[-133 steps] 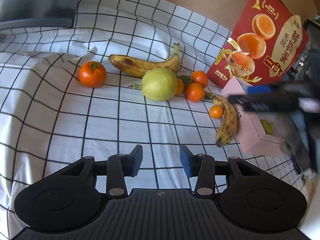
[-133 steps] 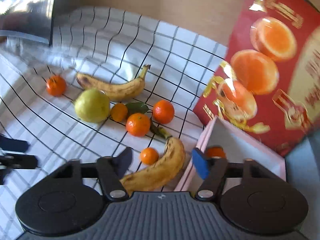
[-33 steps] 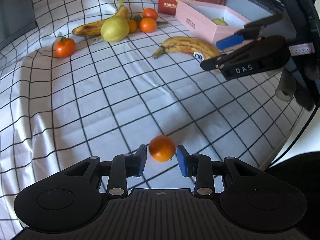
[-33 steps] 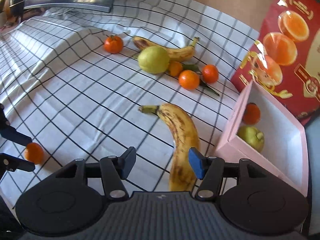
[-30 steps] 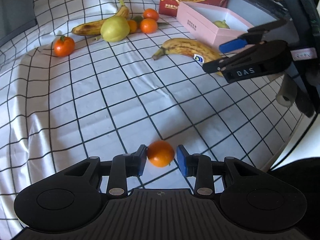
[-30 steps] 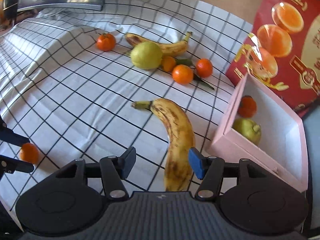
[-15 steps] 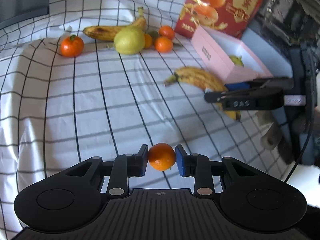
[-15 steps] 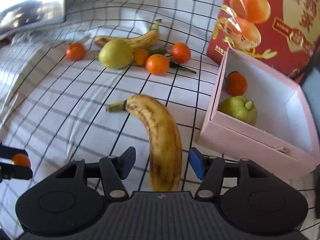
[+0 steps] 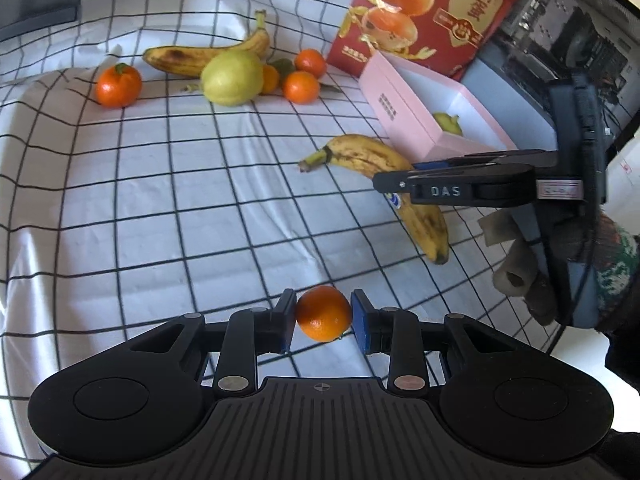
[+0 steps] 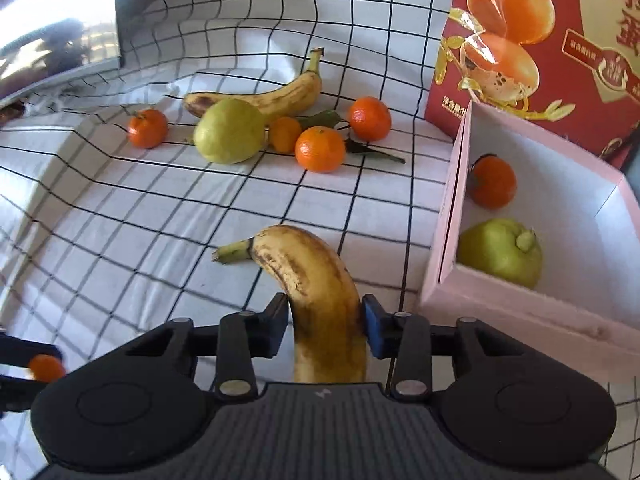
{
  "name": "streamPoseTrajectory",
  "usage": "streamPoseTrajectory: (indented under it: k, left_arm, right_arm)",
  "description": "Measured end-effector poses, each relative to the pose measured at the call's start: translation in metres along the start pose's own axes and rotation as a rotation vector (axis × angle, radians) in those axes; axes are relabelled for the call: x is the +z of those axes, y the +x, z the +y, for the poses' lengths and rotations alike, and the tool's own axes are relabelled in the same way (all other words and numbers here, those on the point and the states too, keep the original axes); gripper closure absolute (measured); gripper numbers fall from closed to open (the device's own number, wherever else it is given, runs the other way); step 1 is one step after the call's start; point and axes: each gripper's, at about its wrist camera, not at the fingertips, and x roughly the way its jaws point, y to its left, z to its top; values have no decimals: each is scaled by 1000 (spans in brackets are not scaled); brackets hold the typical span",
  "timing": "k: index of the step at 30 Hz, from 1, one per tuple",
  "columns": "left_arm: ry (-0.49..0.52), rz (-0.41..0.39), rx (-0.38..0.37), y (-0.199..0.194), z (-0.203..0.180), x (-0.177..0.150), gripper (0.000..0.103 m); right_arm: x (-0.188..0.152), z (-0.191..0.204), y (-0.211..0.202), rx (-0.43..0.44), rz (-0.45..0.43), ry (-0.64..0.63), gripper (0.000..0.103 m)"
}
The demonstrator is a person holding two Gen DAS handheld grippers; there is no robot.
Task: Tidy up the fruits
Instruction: 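Lower the banana into the pink box and open the right gripper while the left gripper carries the mandarin there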
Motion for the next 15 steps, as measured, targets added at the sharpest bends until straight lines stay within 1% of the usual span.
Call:
streamPoseTrajectory:
  k: [5, 7, 9, 11, 13, 15]
  left_arm:
    - [54, 12, -26, 5, -15, 9, 69]
    - [77, 14, -43, 8, -24, 17, 69]
    - [91, 9, -79, 11, -32, 29, 69]
    - [106, -11, -127, 11, -42, 50, 69]
    - [138, -49, -149, 10, -53, 76, 69]
    - [183, -105, -166, 10, -70, 109, 69]
  right_arm:
    - [-13, -8, -33, 23, -40, 68, 68]
    - [-16, -13, -55, 37, -74, 97, 68]
    - [-17, -21, -81, 37, -122, 124, 68]
    - [-14, -32, -108, 21, -177, 150, 68]
    - [-9, -46, -136, -10, -243, 180, 68]
    - [-3, -64, -164, -58, -309, 203, 68]
